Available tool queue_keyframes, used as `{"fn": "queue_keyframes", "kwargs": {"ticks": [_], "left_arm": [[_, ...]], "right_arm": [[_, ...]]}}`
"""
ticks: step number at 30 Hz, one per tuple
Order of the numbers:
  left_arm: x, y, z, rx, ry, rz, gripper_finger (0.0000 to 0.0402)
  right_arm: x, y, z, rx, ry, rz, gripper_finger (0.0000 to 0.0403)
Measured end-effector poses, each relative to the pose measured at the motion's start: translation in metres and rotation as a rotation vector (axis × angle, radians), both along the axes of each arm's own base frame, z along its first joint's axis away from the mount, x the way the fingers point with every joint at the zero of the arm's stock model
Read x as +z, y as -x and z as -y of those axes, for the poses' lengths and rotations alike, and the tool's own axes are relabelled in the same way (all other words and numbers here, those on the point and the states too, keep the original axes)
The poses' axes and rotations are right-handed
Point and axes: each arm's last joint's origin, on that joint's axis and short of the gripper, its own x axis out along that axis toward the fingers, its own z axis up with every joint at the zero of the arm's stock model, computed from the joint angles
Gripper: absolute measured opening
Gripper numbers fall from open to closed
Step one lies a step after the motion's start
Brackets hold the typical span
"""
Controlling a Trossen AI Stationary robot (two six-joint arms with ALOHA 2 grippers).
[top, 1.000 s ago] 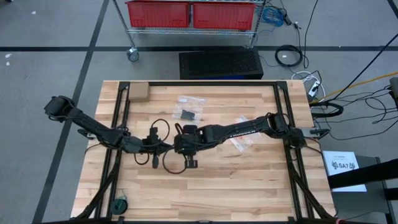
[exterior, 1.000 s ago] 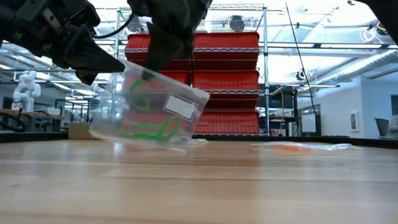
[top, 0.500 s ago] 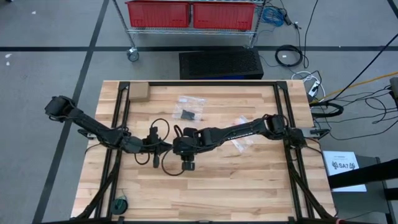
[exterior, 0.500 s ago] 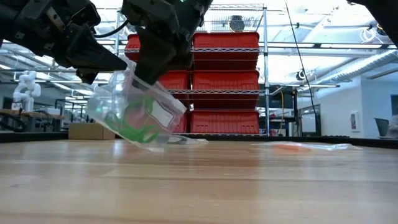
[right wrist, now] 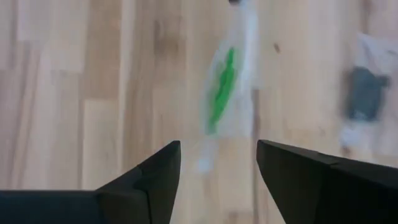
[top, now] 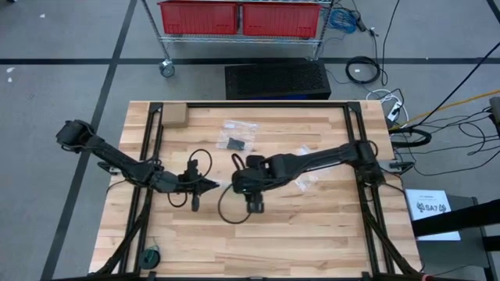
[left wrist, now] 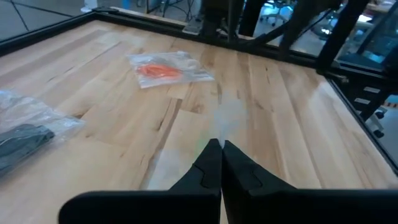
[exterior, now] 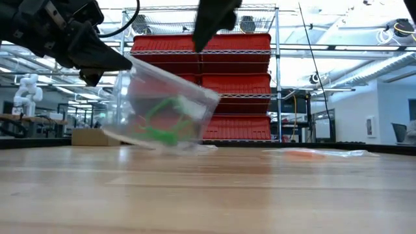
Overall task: Sort rubber bands
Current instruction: Close the transparent zip bag
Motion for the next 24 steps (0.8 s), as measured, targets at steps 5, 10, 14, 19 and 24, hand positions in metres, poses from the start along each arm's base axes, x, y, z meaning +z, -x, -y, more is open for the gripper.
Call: {"fn": "queue_keyframes", "kwargs": {"ticks": [5, 10, 14, 19, 24], "left_arm": [[0.000, 0.001, 0.002, -0.012, -0.002, 0.003, 0.0000], [0.000, 0.001, 0.006, -0.124, 0.005, -0.006, 0.0002], [0.002, 0.000, 0.008, -0.179, 0.026, 0.007, 0.0030], [0.002, 0.000, 0.008, -0.180, 0.028, 0.011, 0.0094], [0.002, 0.000, 0.008, -0.181, 0.030, 0.015, 0.0157]], "right_arm": [[0.005, 0.014, -0.011, -0.026, 0.071, -0.048, 0.0203], [-0.005, 0.017, -0.027, -0.004, 0.077, -0.044, 0.0203], [-0.029, 0.021, -0.039, -0.007, 0.075, -0.083, 0.0203], [-0.072, 0.031, -0.056, -0.007, 0.070, -0.119, 0.0203], [-0.101, 0.038, -0.074, -0.025, 0.030, -0.077, 0.0189]]}}
